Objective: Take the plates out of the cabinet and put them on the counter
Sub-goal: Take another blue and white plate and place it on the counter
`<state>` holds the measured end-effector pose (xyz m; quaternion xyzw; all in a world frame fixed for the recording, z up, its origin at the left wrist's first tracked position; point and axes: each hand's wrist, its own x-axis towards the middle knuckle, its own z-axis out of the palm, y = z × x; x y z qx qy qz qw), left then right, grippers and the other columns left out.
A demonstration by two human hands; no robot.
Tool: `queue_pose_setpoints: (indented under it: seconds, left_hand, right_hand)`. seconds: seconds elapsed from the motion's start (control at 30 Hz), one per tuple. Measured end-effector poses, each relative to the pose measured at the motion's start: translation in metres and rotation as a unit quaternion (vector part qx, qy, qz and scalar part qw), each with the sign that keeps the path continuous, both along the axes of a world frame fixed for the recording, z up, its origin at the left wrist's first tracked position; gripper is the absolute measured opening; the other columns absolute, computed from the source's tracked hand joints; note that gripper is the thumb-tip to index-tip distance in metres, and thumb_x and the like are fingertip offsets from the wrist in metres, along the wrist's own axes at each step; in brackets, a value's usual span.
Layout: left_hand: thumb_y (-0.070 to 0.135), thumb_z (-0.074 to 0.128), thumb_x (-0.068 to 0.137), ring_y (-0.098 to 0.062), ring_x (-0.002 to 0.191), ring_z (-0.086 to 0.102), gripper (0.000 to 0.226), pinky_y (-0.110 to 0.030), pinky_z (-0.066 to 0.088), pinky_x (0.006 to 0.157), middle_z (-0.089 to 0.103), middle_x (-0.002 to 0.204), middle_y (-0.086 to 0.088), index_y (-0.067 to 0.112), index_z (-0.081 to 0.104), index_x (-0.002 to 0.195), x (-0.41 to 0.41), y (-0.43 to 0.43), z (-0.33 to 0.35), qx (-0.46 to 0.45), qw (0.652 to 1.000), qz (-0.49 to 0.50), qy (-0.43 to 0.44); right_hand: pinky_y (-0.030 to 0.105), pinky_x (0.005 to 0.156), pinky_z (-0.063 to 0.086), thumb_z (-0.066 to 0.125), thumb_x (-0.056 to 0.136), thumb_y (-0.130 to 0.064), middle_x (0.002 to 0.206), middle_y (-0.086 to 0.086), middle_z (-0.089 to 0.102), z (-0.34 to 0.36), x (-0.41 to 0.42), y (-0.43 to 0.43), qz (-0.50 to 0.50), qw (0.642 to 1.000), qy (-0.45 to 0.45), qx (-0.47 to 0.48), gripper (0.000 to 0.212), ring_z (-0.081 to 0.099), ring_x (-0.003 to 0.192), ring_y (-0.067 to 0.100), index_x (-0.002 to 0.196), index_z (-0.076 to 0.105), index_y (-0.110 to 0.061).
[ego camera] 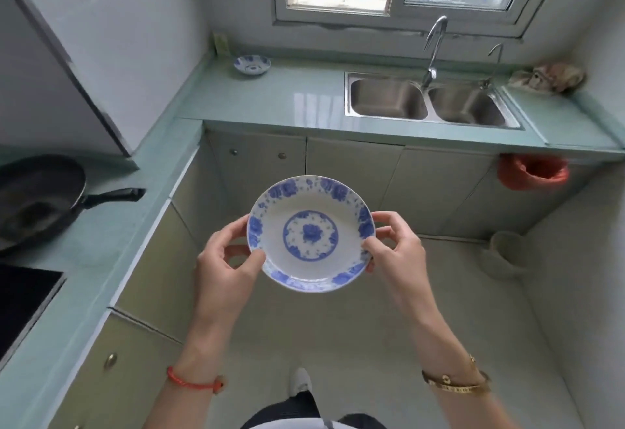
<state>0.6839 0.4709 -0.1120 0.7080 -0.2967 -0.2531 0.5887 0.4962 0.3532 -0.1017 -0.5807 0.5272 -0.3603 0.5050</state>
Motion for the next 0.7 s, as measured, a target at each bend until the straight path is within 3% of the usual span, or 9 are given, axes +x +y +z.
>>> queue_pose_setpoints:
  seconds: [0.53,0.63,0.7]
  left_hand:
    - [0.002,0.068,0.08,-0.003,0.097,0.069,0.052,-0.039,0.057,0.093,0.07,0.116,0.01,0.039,0.068,0.117,0.167,-0.302,-0.017,0.017,1.0,0.007,-0.005]
    - [0.0,0.069,0.079,0.0,0.095,0.07,0.052,-0.038,0.057,0.094,0.07,0.115,0.011,0.036,0.069,0.118,0.202,-0.372,-0.018,0.016,0.999,0.031,-0.007]
    - [0.0,0.069,0.079,-0.002,0.094,0.07,0.052,-0.039,0.057,0.095,0.07,0.116,0.009,0.029,0.068,0.121,0.226,-0.417,-0.018,0.016,0.999,0.049,-0.006]
  right_hand:
    - [0.019,0.05,0.051,0.058,0.082,-0.009,0.082,-0.004,0.07,-0.024,0.167,-0.305,0.021,1.0,0.015,-0.012,0.028,0.063,0.051,0.002,0.098,0.064,-0.032]
    - [0.015,0.046,0.048,0.059,0.083,-0.008,0.081,-0.003,0.07,-0.024,0.206,-0.379,0.036,0.999,0.017,-0.014,0.027,0.061,0.046,0.001,0.099,0.064,-0.03]
    - [0.017,0.047,0.05,0.059,0.085,-0.01,0.082,-0.003,0.068,-0.023,0.235,-0.427,0.047,0.999,0.021,-0.011,0.027,0.065,0.054,0.004,0.103,0.062,-0.029]
